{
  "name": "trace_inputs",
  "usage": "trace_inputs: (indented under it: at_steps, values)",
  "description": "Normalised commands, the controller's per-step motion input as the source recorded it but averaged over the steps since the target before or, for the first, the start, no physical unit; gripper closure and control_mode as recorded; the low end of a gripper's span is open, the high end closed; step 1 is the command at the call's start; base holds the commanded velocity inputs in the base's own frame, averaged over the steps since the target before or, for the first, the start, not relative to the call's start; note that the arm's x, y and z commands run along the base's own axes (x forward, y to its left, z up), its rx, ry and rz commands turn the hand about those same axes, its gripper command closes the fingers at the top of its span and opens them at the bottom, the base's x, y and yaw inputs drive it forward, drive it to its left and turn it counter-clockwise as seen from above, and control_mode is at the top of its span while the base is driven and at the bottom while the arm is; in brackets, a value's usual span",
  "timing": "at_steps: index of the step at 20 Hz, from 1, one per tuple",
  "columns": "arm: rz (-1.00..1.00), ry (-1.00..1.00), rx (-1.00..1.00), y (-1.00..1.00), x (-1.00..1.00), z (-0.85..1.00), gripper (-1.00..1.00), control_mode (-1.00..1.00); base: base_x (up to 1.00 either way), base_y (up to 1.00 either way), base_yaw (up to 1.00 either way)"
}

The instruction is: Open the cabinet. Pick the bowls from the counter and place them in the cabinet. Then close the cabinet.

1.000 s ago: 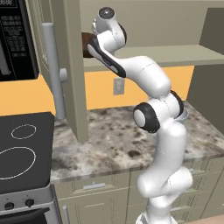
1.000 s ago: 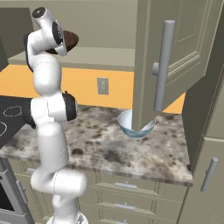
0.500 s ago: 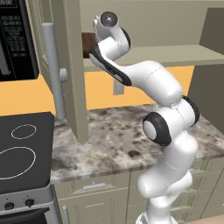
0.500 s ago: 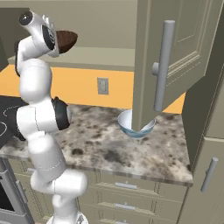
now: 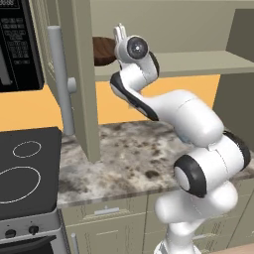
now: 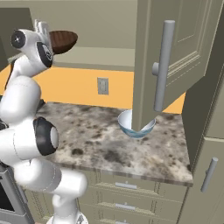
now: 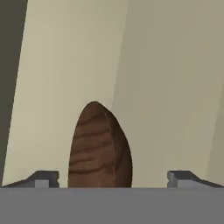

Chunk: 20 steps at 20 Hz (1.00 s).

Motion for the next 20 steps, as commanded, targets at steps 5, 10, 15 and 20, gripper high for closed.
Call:
trace_inputs:
  at_steps: [5, 10, 15, 20]
  values:
    - [0.00, -0.06, 0.03, -0.20, -0.75, 0.61, -1.00, -1.00, 0.00, 0.00, 0.00]
    - [0.02, -0.01, 0.00, -0.19, -0.81, 0.68, -1.00, -1.00, 0.00, 0.00, 0.00]
    - [0.02, 0.05, 0.00, -0.22, -0.80, 0.29, -1.00, -1.00, 0.00, 0.00, 0.00]
    - [0.04, 0.13, 0.00, -0.31, -0.79, 0.01, -1.00, -1.00, 0.00, 0.00, 0.00]
